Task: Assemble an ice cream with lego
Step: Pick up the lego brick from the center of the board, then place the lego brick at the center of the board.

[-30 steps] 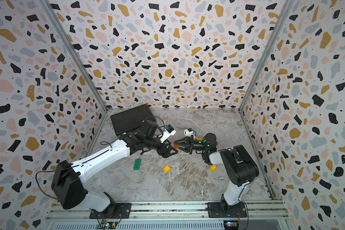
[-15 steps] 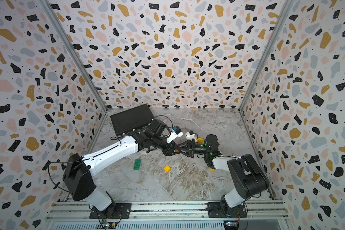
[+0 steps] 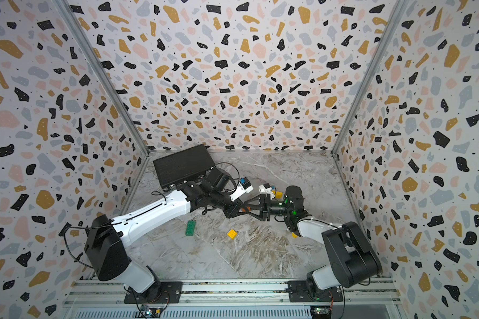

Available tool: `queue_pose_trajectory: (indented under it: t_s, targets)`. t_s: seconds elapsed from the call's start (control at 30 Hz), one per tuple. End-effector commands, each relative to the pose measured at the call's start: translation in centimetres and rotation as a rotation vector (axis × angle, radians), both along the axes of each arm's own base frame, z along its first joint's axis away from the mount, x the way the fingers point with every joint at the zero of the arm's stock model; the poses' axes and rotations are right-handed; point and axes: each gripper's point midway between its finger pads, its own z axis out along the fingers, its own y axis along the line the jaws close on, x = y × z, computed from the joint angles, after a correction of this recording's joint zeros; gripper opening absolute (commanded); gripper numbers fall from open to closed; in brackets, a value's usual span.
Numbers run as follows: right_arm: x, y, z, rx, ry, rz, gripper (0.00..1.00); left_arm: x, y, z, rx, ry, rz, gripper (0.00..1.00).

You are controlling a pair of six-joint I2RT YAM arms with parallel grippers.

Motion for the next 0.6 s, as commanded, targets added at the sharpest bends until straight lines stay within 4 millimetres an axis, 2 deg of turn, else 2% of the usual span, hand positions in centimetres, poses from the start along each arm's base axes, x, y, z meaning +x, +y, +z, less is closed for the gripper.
queue_pose_trajectory:
  t_s: [0.0,0.1,0.2,0.37,0.47,0.57]
  targets:
    - [0.5,-1.6,-1.1,-0.210,-0.098,-0.084,0.70,0.9,1.3,0.6,-0.016,-0.037,0.126,0.00]
    - [0.4,-3.5,-0.8,-0.382,-0.166,-0.149,0.77,2.1,3.3,-1.0,0.028,-0.051,0.285,0.00]
    - [0.9,-6.1,-0.9,-0.563,-0.228,-0.245,0.79,3.4,6.5,-3.0,0.098,-0.071,0.479,0.00]
    - [2.7,-10.3,-4.2,-0.818,-0.261,-0.425,0.78,4.0,9.7,-7.0,0.097,-0.053,0.688,0.00]
    - [3.5,-10.6,-6.4,-0.853,-0.252,-0.457,0.78,4.0,10.6,-9.6,0.077,-0.049,0.756,0.00]
    - [3.9,-10.2,-7.5,-0.893,-0.275,-0.435,0.77,4.0,11.0,-11.7,0.075,-0.043,0.781,0.00]
